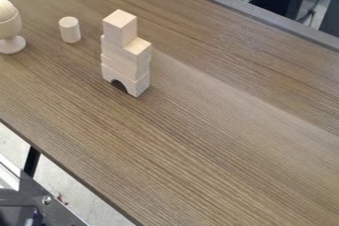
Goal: Move the cube to the top left of the table
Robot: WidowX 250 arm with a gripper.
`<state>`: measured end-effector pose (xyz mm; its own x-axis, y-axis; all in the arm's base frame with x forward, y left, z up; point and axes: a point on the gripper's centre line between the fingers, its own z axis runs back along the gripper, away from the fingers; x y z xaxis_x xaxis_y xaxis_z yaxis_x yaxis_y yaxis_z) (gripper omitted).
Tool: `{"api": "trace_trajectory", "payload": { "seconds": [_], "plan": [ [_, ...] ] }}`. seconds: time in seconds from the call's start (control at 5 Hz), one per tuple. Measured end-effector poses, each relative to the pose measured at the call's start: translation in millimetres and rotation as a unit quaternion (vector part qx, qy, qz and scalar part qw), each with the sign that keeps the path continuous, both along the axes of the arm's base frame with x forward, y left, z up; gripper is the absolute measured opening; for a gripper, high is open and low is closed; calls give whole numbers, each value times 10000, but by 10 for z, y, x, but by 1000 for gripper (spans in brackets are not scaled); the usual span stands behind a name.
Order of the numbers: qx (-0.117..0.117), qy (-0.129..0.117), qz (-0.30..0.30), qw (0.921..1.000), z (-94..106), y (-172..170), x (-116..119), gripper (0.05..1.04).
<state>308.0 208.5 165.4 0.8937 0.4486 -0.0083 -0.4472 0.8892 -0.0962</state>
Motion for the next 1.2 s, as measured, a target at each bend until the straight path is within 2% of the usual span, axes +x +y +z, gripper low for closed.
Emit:
{"api": "trace_trajectory", "payload": {
  "seconds": [0.2, 0.6, 0.8, 1.0, 1.2],
  "plan": [
    [-138, 174, 8, 9998, -149, -1, -7, 1000],
    [-184, 236, 1, 9996, -202, -6, -4, 1000],
    [2, 264, -236, 9994, -247, -28, 11, 1000],
    [156, 236, -911, 9954, -214, -294, 49, 1000],
    [194, 319, -1306, 9907, -309, -485, -25, 1000]
  ]
}}
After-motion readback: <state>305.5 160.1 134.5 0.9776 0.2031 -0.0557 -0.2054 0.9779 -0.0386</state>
